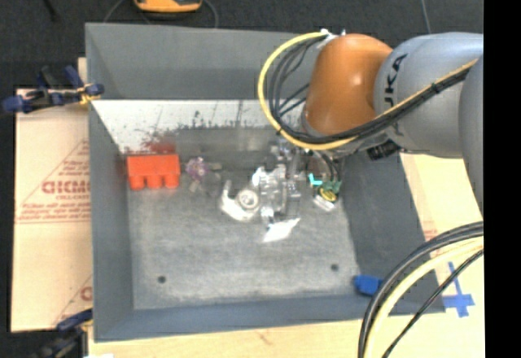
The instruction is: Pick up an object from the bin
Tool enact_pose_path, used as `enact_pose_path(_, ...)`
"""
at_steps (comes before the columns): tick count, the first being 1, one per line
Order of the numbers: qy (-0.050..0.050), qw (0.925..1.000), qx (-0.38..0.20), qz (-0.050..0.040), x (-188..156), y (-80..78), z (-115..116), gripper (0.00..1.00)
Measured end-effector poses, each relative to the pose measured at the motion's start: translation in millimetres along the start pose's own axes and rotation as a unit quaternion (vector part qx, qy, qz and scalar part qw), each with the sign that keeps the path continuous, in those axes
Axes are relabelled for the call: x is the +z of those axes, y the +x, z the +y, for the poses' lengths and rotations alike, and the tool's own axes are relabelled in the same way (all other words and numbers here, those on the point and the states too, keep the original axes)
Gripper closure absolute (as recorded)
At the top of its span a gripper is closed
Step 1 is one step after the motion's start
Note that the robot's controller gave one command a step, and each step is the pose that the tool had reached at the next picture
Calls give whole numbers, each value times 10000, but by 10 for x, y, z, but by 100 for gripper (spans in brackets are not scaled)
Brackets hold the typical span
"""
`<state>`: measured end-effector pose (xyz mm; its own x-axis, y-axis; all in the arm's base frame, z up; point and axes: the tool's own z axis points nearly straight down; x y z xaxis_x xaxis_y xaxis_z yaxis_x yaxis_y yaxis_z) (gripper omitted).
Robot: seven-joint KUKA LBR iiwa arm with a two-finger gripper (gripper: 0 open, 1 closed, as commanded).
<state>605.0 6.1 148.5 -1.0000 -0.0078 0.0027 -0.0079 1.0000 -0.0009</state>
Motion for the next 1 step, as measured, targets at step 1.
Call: enact_pose_path(1, -3, 10000, -90, -5, 804, -485, -440, 0)
